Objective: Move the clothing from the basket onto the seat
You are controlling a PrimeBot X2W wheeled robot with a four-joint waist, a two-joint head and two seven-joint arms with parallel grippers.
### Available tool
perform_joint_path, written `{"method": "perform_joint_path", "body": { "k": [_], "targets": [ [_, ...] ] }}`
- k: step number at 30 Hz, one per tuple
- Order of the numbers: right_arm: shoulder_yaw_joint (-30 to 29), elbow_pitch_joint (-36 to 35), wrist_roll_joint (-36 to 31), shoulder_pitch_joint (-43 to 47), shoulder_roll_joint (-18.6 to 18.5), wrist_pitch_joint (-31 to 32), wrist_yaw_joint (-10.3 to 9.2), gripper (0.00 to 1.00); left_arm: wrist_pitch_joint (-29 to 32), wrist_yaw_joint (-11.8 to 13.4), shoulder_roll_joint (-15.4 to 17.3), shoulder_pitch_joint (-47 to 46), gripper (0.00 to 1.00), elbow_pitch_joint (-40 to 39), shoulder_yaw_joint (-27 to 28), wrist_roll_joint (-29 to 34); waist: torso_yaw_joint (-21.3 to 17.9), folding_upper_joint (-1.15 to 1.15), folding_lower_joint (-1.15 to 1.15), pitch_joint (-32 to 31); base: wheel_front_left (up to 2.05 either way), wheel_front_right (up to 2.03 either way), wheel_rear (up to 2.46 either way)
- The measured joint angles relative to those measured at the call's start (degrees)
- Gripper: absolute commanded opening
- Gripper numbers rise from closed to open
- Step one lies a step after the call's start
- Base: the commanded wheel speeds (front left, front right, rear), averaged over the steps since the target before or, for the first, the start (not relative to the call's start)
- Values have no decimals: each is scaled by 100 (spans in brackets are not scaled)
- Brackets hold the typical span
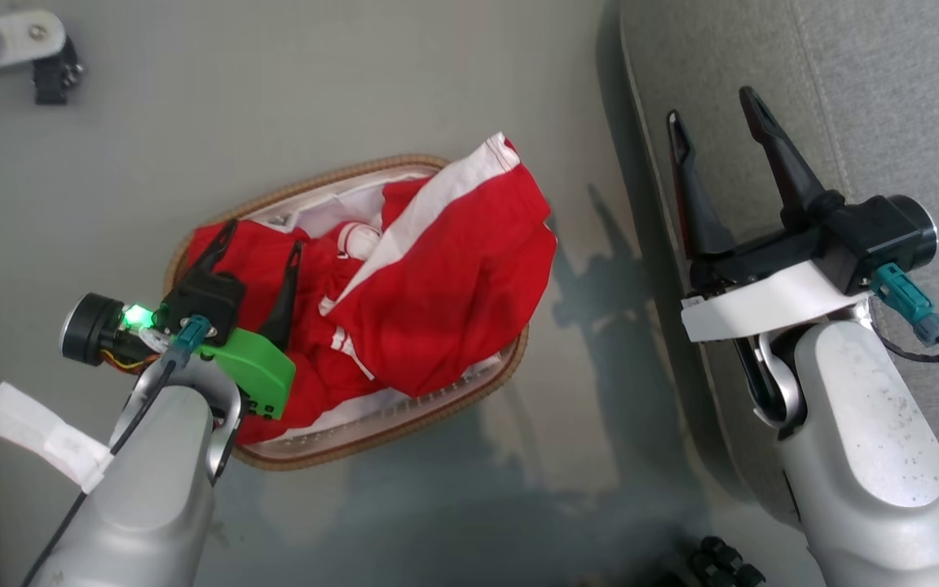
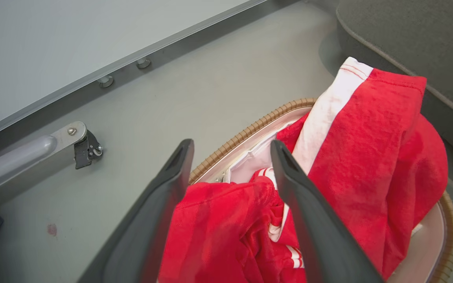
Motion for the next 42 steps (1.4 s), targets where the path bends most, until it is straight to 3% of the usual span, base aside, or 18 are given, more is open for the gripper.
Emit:
{"method": "perform_joint_path", "body": {
  "k": [7,18,28,36,37,38,39,42],
  "targets": [
    [80,-169,136,-114,1,0,0,100,-1,-7,213,-599,100,913,-649,180,-190,0,0,570,0,0,0],
    [449,-282,390,-130,3,0,0,100,142,87,361,-1825,100,2613,-1426,993,-513,0,0,1197,0,0,0],
    [641,-405,666,-174,2,0,0,100,528,58,355,-2395,100,3268,-1801,1229,-775,0,0,1677,0,0,0],
    [676,-439,781,-248,3,0,0,100,498,26,324,-2507,100,3422,-2004,1149,-922,0,0,1932,0,0,0],
    [677,-433,791,-268,3,0,0,100,499,11,323,-2509,56,3435,-2024,1100,-936,0,0,1943,0,0,0],
    [680,-416,797,-275,3,0,0,100,506,10,312,-2508,4,3449,-2060,1049,-947,0,0,1941,0,0,0],
    [684,-393,804,-275,4,0,0,100,504,9,300,-2502,0,3461,-2091,1021,-952,0,0,1931,0,0,0],
    [680,-330,809,-275,4,0,0,100,437,2,257,-2435,0,3484,-2152,902,-961,0,0,1847,0,0,0]
  ]
}}
